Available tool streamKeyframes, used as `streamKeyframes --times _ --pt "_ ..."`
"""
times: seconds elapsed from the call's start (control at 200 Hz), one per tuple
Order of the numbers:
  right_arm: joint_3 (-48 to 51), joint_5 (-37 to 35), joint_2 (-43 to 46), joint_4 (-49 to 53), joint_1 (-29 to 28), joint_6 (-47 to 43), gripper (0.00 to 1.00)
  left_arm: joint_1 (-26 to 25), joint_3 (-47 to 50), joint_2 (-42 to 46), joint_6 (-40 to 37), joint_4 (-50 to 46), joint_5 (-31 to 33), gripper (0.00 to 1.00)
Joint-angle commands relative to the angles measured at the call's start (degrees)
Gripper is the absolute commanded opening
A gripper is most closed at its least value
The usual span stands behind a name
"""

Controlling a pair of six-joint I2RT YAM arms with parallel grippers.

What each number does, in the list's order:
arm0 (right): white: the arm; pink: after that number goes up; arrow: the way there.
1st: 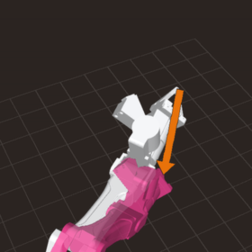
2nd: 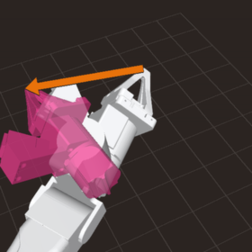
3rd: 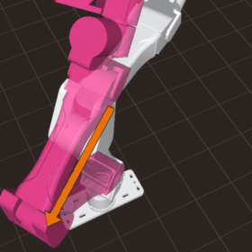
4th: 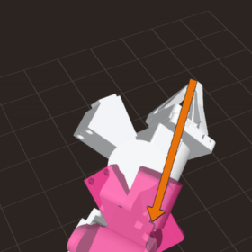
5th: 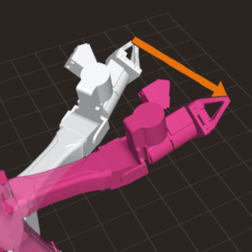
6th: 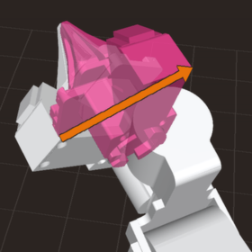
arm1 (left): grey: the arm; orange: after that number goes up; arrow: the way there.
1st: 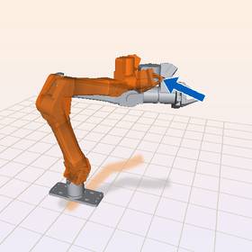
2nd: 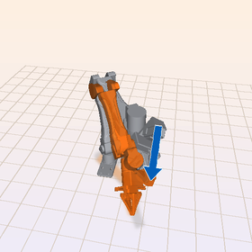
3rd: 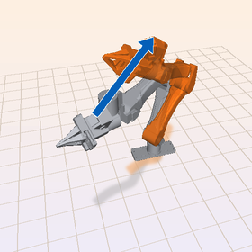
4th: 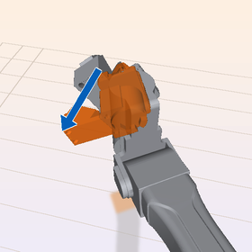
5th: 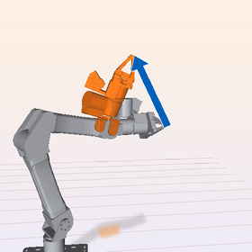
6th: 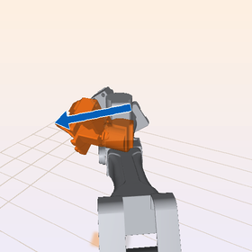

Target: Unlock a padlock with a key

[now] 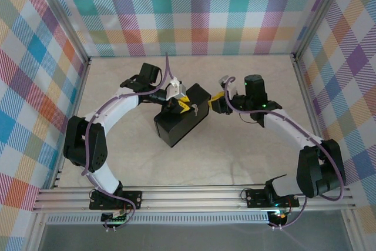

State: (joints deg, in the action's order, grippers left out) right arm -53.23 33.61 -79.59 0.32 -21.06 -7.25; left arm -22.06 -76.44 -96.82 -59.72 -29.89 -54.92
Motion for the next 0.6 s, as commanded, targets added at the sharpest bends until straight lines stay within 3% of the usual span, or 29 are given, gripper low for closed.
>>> streamKeyframes --times 0.0,0.595 --pt "-1.6 -7.5 -2.2 -4.4 -1.8 -8.7 0.33 -0.2 1.1 -1.6 -1.4 -8.6 -0.5 0.08" --pt "-1.5 -10.4 -2.1 -3.4 -8.6 -12.5 0.34 0.2 0.1 -1.6 -1.2 -8.3 0.6 0.08"
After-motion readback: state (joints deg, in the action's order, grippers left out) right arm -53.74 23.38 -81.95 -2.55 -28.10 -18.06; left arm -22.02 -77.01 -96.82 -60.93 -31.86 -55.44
